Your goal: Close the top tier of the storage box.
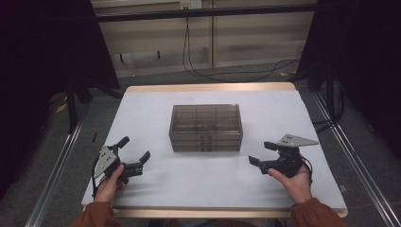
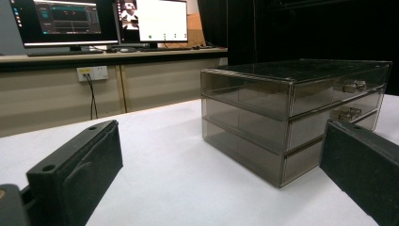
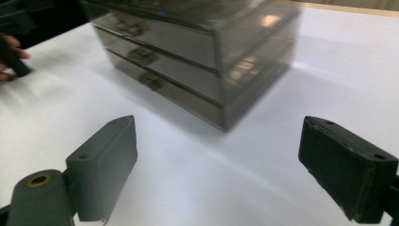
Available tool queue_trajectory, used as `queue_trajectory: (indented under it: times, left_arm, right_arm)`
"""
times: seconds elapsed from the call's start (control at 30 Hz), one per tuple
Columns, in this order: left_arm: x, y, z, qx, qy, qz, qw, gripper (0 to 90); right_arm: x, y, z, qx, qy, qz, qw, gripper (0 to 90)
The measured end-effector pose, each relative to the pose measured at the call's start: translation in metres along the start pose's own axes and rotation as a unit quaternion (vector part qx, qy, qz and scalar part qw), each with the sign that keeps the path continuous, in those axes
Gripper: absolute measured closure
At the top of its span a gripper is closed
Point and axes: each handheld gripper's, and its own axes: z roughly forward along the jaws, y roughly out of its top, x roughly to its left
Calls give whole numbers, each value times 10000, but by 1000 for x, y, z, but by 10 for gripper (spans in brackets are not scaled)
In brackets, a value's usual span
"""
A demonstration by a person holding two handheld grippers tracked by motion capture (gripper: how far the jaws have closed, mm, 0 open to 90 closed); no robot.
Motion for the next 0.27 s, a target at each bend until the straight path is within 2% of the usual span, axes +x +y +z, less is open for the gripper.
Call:
queue_trajectory:
  times: [0.13, 0.27]
  left_arm:
    - [0, 0, 0, 7, -7, -10, 10000, 0]
    - [0, 0, 0, 26, 12, -11, 10000, 0]
  right_arm:
    - [-11, -13, -7, 206, -478, 35, 9986, 109]
    - [-19, -20, -9, 309, -514, 210, 9980, 83]
